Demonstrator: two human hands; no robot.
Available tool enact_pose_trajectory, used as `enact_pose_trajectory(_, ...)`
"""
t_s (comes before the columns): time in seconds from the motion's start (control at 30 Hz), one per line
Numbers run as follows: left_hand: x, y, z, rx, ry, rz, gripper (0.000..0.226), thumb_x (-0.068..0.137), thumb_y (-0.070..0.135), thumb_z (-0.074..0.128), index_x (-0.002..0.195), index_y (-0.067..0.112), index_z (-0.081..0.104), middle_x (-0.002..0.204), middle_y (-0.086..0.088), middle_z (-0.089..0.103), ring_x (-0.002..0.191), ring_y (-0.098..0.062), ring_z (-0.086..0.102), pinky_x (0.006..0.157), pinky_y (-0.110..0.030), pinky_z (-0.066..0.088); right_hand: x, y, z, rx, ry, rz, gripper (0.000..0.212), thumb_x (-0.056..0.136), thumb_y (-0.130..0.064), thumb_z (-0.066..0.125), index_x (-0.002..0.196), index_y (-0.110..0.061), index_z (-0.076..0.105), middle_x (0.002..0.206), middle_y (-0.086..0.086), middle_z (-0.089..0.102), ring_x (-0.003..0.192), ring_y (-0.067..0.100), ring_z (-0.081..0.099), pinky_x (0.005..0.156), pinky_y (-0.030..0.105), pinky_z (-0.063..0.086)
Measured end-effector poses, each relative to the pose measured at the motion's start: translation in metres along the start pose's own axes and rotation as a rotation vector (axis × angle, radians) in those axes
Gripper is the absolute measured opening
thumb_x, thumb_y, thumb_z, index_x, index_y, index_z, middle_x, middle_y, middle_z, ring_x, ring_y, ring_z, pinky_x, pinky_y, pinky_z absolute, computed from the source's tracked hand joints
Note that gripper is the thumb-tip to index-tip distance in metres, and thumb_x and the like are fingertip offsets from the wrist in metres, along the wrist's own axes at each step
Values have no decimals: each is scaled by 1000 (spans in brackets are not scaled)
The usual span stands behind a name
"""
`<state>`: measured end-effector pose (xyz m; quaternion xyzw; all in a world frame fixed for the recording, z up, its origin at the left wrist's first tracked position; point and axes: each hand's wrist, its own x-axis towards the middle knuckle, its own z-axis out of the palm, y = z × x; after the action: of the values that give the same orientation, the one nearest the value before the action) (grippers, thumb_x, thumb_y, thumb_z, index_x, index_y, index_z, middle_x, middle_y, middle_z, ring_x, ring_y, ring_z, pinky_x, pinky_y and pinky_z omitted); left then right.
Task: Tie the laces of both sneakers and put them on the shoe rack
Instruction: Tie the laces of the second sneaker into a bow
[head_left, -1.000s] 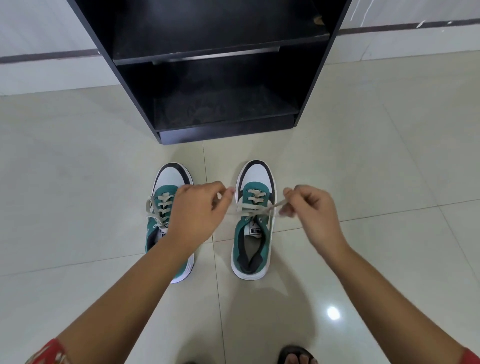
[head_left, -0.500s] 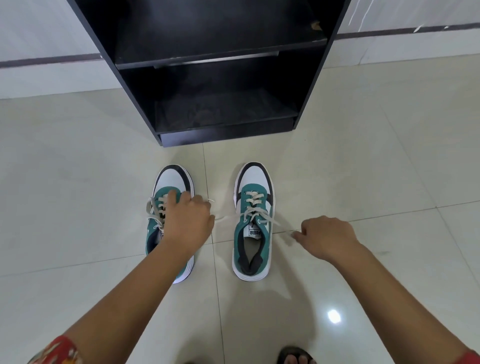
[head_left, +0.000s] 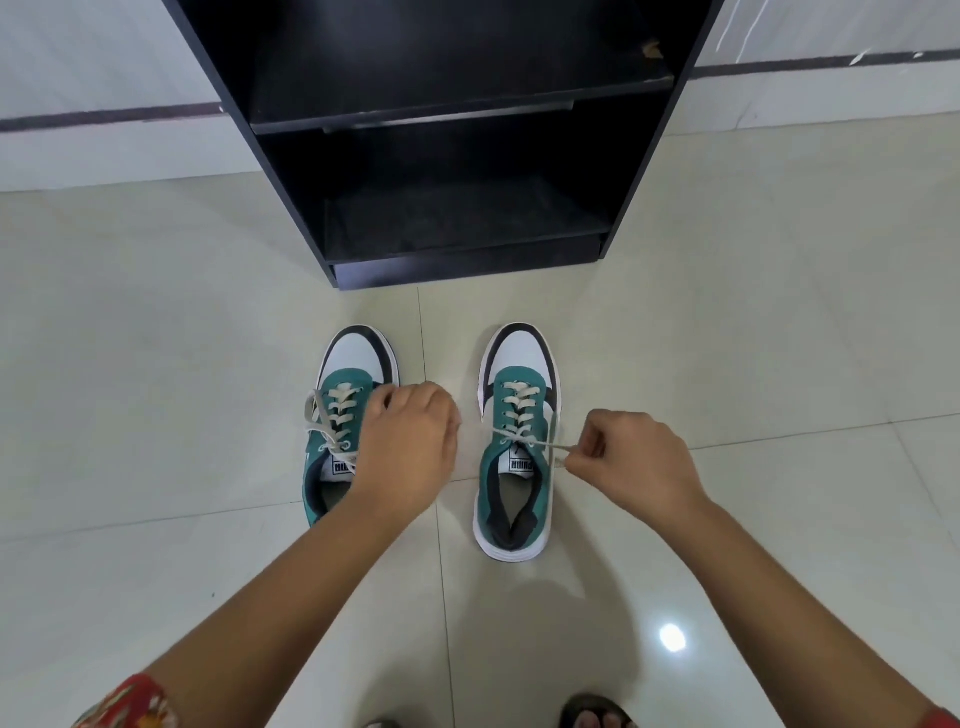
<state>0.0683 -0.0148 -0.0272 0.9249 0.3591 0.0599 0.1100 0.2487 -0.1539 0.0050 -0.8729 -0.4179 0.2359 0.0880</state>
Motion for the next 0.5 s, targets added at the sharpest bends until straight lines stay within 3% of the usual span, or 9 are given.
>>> enact_pose_trajectory(0.13,-5,-4,5,122,-110,34,10,81,19,58,89,19,62,94,2,68,92,-24,62,105,-47,26,1,2,5,-60,-114,22,12,76,-34,57,77,-22,56,80,-2,63,75,25,57,59,29,38)
enact_pose_trajectory(0.27,-6,17,4,-24,-207,90,35,88,28,50,123,29,51,114,7,67,109,-18,60,114,-47,15,1,-5,22,-6,-96,-94,29,80,-31,53,109,-26,52,96,-4,70,88,25,64,70,31,45)
enact_pose_trajectory(0.37,-6,25,4,-41,-178,91,25,92,32,46,114,29,57,109,8,68,105,-17,61,112,-41,16,1,-4,26,-17,-15,-139,24,84,-33,53,105,-24,58,94,-5,72,87,23,65,75,31,46)
enact_pose_trajectory(0.5,-5,25,10,-49,-147,63,15,92,30,47,96,23,60,92,7,69,90,-18,64,109,-41,24,-3,-4,30,19,12,-126,17,87,-36,51,91,-24,63,90,-5,73,83,22,65,68,31,50)
